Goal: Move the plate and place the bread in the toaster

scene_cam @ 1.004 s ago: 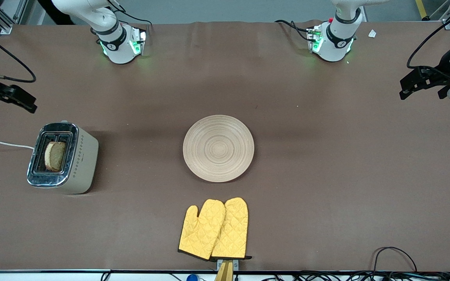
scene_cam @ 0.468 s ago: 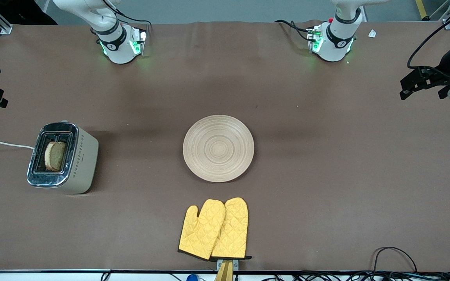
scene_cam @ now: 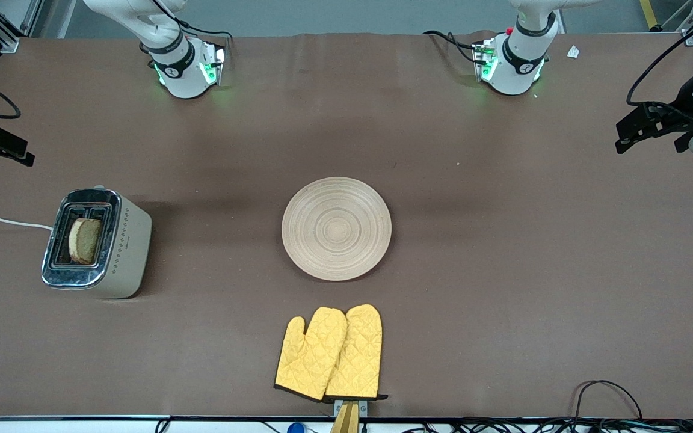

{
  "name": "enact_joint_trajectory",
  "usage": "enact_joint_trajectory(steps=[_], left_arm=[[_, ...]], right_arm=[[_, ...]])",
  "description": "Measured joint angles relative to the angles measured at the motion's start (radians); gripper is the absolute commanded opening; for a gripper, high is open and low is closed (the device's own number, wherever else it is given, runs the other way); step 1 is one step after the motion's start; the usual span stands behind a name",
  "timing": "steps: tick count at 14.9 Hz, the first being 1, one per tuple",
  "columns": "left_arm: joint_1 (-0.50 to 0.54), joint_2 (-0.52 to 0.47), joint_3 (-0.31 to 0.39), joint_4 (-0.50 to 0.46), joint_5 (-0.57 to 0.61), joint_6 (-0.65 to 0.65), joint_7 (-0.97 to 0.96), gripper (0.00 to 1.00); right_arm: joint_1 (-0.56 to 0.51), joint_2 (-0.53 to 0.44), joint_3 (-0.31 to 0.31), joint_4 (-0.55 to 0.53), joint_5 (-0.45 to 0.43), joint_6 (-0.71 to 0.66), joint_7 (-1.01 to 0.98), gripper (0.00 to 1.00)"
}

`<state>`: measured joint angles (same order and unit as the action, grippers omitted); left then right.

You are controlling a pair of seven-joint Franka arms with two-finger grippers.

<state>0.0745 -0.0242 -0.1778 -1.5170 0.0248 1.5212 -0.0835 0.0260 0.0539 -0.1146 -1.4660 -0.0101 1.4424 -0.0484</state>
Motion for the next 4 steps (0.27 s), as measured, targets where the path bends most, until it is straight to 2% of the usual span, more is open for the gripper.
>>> enact_joint_trajectory(steps=[4], left_arm=[[-0.002,0.0,-0.003,0.0,0.0,0.0,-0.033,1.0]], right_arm=[[0.0,-0.005,0.005,-0.001,0.003,-0.014,0.0,1.0]])
